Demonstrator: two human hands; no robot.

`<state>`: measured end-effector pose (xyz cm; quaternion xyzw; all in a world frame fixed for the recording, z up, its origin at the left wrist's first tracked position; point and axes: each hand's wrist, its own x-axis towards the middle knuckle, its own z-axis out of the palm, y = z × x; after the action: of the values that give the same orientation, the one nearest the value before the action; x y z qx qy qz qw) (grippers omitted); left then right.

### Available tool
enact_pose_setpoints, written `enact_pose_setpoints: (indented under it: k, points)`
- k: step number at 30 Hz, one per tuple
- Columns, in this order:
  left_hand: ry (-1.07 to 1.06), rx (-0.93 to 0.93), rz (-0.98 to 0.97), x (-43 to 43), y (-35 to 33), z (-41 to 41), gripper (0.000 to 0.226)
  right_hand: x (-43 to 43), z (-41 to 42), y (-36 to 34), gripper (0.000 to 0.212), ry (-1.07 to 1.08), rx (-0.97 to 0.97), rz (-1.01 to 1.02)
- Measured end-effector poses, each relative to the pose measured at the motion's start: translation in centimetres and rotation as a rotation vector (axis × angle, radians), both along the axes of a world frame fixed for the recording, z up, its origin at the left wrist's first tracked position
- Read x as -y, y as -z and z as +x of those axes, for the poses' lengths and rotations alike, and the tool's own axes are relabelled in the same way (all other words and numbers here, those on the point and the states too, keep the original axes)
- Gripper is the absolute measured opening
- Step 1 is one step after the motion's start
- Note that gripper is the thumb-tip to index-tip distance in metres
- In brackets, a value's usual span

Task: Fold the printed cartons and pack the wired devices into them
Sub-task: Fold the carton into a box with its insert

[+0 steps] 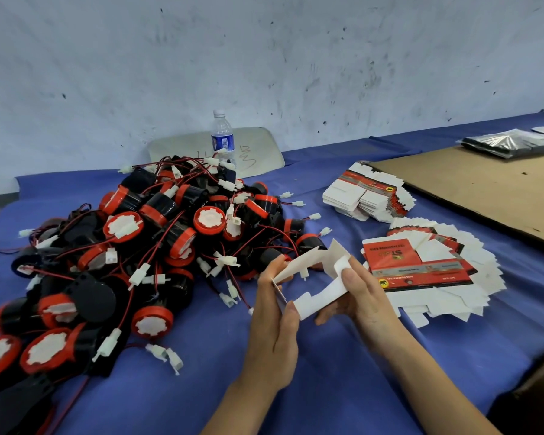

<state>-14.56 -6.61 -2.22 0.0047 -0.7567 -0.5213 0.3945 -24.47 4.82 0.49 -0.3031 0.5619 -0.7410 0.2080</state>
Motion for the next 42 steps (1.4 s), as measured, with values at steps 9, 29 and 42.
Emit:
enact_pose_setpoints:
  k: [9, 29, 42]
  points:
    - [0.072, 0.029, 0.077, 0.1, 0.1, -0.1, 0.048, 0.1, -0.1, 0.5, 0.028, 0.022, 0.002, 0.014]
    - [-0.079, 0.084, 0.084, 0.1, 0.2, -0.3, 0.056, 0.5, 0.7, 1.3, 0.063, -0.024, -0.239, 0.114]
    - [-0.21, 0.144, -0.126, -0.1, -0.2, -0.3, 0.096, 0.3, 0.9, 0.2, 0.024, -0.001, -0.196, 0.051]
